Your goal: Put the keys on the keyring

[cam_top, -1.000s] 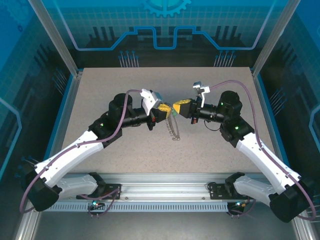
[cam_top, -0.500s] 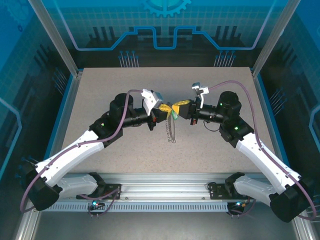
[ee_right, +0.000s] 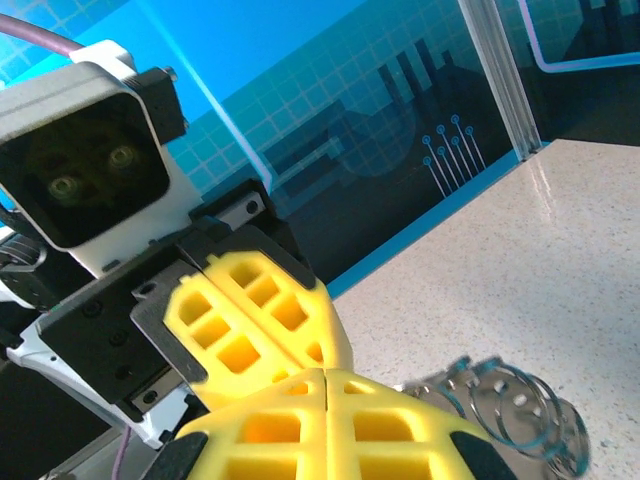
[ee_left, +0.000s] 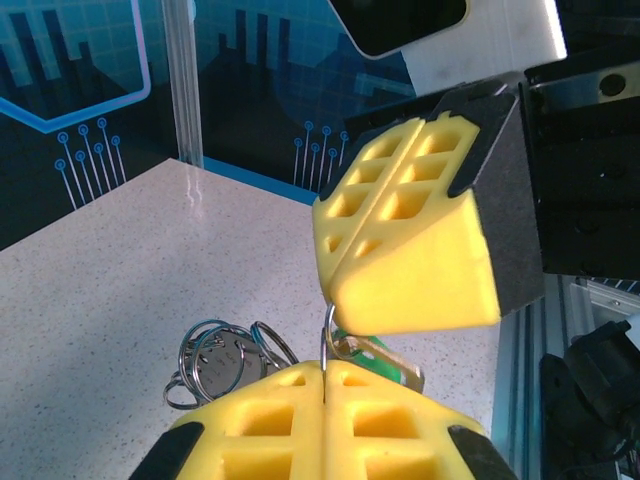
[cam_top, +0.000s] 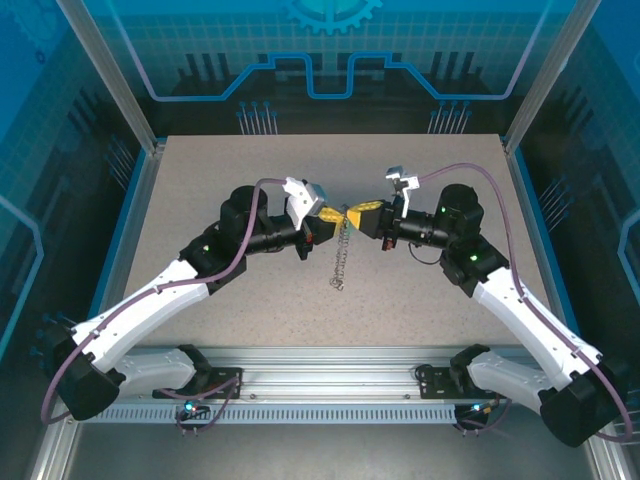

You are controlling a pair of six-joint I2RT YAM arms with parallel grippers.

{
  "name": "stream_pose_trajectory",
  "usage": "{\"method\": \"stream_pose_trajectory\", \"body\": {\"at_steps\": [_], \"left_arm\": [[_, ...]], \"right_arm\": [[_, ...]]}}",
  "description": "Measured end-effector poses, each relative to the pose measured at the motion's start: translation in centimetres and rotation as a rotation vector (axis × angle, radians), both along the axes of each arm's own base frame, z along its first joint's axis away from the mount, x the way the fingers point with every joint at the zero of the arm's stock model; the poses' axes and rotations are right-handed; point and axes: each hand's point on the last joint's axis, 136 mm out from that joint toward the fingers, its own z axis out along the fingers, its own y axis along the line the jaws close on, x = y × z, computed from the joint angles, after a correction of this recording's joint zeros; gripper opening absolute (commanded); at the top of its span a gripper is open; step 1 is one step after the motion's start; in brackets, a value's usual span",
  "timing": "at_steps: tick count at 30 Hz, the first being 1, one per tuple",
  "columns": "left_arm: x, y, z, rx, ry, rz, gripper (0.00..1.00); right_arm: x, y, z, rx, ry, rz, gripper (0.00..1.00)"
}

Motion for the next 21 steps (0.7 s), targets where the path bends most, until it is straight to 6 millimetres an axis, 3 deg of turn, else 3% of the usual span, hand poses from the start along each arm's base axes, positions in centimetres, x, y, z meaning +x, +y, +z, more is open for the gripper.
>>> {"method": "stream_pose_trajectory", "body": {"at_steps": [6,18,21], "left_arm": [[0.2,0.1,0.1,-0.001,-0.003,0.015,0.0],[0.4,0.1,0.8,-0.035,-0.01,0.023,0.0],[0.6,0.2,0.4,-0.041,-0.002,0.039,0.0]], "right_arm": [[0.3,-0.5,-1.8,-0.01,0.044,-0.012,0.0],[-0.2,-0.2,-1.4,0.015,0.042,0.035,0.01],[-0.1,0.0,-1.8,0.01,0.055,0.042,0.24]]}}
